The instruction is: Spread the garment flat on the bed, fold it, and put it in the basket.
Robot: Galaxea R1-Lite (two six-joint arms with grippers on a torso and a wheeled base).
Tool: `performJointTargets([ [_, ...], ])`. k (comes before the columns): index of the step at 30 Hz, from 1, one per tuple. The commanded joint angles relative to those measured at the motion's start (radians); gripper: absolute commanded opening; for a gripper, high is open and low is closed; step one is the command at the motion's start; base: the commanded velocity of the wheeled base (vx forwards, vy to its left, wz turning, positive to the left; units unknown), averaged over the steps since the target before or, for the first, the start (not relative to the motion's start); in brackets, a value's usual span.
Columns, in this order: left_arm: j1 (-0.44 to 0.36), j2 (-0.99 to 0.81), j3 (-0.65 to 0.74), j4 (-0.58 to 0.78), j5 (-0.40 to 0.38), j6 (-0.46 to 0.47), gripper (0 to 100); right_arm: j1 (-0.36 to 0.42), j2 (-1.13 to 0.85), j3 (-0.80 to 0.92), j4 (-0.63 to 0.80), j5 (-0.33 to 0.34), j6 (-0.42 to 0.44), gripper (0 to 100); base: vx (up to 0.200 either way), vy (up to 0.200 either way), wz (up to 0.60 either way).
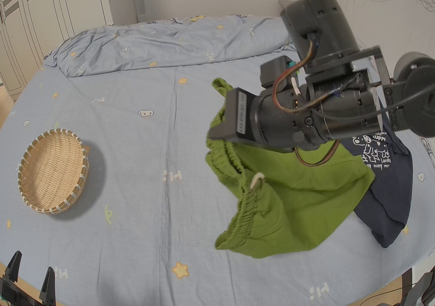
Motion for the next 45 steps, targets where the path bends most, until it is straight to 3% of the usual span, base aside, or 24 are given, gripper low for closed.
performJointTargets([
  [1,0.0,-0.016,0.018,0.0,0.001,0.0,100,0.059,0.007,-0.045,-0.008,-0.007,0.017,0,0.0,0.0,0.0],
  [9,0.0,-0.016,0.018,0.0,0.001,0.0,100,-0.071,0.179,-0.017,-0.033,-0.011,0.013,0,0.0,0.0,0.0],
  [19,0.0,-0.016,0.018,0.0,-0.001,0.001,100,-0.031,0.284,0.019,-0.206,-0.019,0.009,0,0.0,0.0,0.0],
  [34,0.0,-0.016,0.016,0.002,-0.004,0.004,100,-0.025,0.331,0.019,-0.21,-0.021,-0.005,0,0.0,0.0,0.0],
  [35,0.0,-0.016,0.016,0.002,-0.004,0.004,100,-0.027,0.334,0.019,-0.21,-0.021,-0.005,100,0.0,0.0,0.0],
  [41,0.0,-0.016,0.016,0.002,-0.004,0.012,100,-0.034,0.343,0.024,-0.21,-0.022,-0.003,100,0.0,0.0,0.0],
  [45,-0.001,-0.016,0.018,-0.003,-0.006,0.032,100,-0.08,0.34,0.044,-0.209,-0.022,-0.002,100,0.0,0.0,0.0],
])
